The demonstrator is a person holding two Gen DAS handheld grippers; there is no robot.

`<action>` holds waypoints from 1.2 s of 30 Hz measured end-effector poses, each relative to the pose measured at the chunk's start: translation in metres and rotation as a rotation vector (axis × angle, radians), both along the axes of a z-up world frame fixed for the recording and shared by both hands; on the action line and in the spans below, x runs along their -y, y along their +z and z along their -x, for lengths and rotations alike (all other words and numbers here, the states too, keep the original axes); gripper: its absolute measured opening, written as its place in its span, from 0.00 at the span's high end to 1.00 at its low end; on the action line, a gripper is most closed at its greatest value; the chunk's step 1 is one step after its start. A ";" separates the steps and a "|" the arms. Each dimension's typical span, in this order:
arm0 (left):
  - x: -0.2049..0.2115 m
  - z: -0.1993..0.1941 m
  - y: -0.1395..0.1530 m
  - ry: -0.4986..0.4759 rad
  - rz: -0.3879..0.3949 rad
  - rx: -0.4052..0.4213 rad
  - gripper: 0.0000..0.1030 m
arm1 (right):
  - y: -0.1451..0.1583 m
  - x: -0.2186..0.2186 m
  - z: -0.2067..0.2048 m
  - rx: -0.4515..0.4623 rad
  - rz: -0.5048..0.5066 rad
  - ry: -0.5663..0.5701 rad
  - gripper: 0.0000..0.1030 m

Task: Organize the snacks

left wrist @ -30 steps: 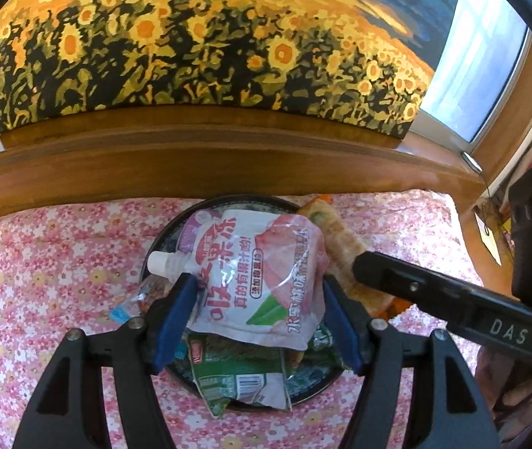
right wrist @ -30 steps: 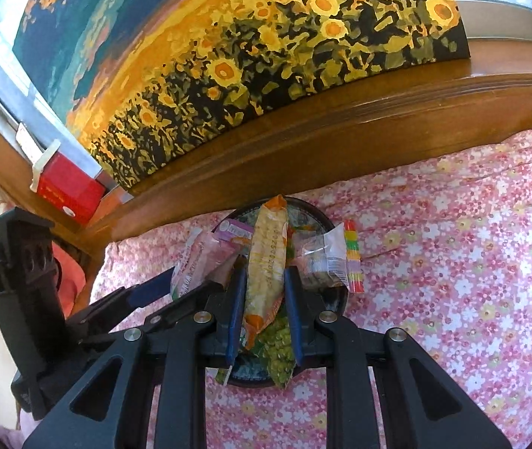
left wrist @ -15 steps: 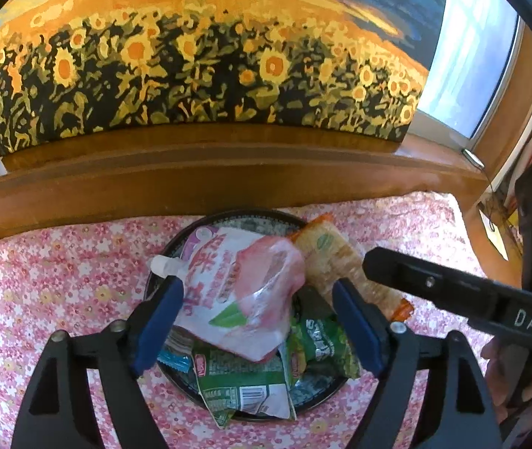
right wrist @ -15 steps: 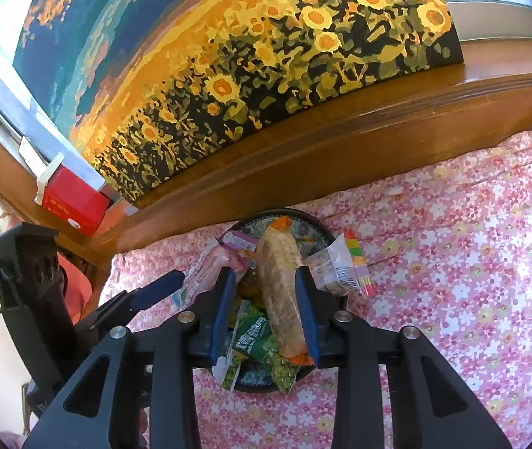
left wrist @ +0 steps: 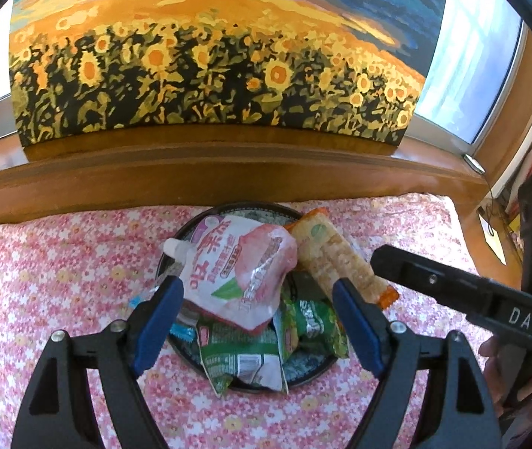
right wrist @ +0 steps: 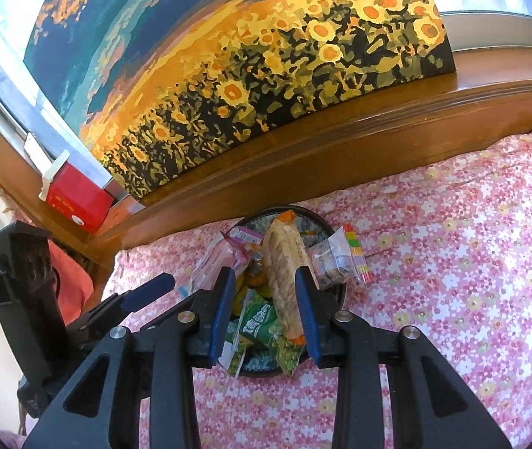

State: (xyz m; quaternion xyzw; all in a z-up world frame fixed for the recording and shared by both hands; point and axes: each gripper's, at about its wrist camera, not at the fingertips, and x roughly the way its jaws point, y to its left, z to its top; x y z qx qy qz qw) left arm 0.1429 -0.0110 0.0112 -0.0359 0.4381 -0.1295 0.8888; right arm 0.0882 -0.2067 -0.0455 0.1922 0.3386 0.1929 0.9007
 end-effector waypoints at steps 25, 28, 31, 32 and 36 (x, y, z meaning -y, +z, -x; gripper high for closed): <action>0.000 0.065 0.008 0.120 -0.033 -0.038 0.17 | 0.009 -0.008 0.048 0.003 0.040 0.026 0.67; 0.002 0.070 0.009 0.130 -0.038 -0.044 0.17 | 0.009 -0.008 0.054 -0.005 0.058 0.031 0.67; 0.004 0.072 0.008 0.136 -0.046 -0.051 0.17 | 0.009 -0.009 0.061 -0.011 0.089 0.035 0.67; 0.005 0.073 0.007 0.136 -0.048 -0.053 0.17 | 0.009 -0.010 0.063 -0.012 0.098 0.036 0.67; 0.005 0.073 0.005 0.138 -0.048 -0.069 0.17 | 0.008 -0.012 0.066 -0.021 0.127 0.041 0.67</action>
